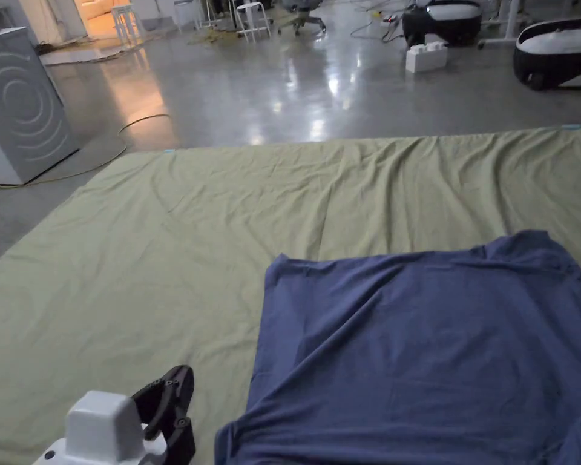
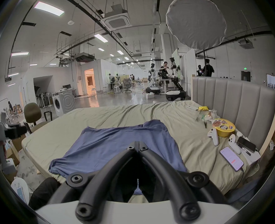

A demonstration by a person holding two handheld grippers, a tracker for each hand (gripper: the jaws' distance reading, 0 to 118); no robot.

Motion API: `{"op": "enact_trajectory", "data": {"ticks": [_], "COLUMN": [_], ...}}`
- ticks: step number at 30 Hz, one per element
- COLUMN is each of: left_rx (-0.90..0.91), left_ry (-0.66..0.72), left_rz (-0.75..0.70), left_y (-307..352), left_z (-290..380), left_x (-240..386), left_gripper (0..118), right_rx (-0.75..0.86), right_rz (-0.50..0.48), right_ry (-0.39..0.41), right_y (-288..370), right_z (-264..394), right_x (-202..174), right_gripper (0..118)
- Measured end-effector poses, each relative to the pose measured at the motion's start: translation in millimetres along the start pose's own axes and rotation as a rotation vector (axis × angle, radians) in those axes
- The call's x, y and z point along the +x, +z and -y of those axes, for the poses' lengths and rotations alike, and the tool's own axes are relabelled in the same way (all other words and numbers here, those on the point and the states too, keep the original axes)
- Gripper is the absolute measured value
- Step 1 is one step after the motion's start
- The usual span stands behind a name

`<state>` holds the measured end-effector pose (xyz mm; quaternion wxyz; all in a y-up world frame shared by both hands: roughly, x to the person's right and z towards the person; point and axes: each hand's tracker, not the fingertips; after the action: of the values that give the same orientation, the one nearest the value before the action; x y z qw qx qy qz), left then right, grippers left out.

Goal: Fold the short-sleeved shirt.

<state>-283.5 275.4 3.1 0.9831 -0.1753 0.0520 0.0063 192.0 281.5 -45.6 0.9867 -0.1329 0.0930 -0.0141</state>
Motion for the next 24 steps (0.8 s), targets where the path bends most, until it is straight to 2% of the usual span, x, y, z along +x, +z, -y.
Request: {"op": "enact_trajectory", "data": {"ticks": [1, 2, 3, 4, 5, 6, 13, 17, 19, 20, 21, 22, 24], "left_rx": [-0.047, -0.070, -0.118, -0.173, -0.201, -0.232, -0.390, -0.469, -0.472, -0.472, -0.479, -0.479, -0.491], "left_ry": [0.027, 0.052, 0.075, 0.093, 0.102, 0.108, 0.172, 0.119, 0.120, 0.119, 0.112, 0.105, 0.091], "left_rz": [0.001, -0.007, 0.007, 0.035, 0.053, 0.066, 0.129, 0.112, 0.108, 0.108, 0.107, 0.111, 0.151], "left_y": [-9, -16, -26, -37, -46, -54, -109, -133, -139, -138, -139, -139, -139], "left_z": [10, 20, 32, 47, 57, 67, 114, 125, 123, 121, 118, 117, 119], "left_x": [-8, -15, -22, -29, -33, -36, -38, -32, -30, -30, -29, -28, -23], "left_gripper": [5, 16, 36, 48, 56, 59, 58, 57, 48, 37, 19, 13, 9], "right_rx": [-0.010, -0.018, -0.032, -0.046, -0.058, -0.070, -0.127, -0.149, -0.155, -0.159, -0.165, -0.172, -0.187], "right_rz": [-0.003, -0.002, -0.002, 0.000, 0.003, 0.005, 0.018, 0.032, 0.040, 0.044, 0.050, 0.054, 0.063], "right_ry": [-0.005, -0.007, -0.009, -0.010, -0.012, -0.016, -0.045, -0.049, -0.047, -0.046, -0.043, -0.042, -0.048], "right_y": [-1, -1, -2, -4, -5, -6, -9, -9, -7, -7, -6, -6, -4], "right_z": [3, 5, 9, 12, 14, 16, 28, 31, 33, 34, 35, 37, 43], "right_x": [1, 1, 3, 3, 4, 5, 11, 14, 16, 17, 19, 21, 26], "right_gripper": [0, 0, 0, 0, 0, 0, 0, 0, 0, 0, 0, 0, 0]}}
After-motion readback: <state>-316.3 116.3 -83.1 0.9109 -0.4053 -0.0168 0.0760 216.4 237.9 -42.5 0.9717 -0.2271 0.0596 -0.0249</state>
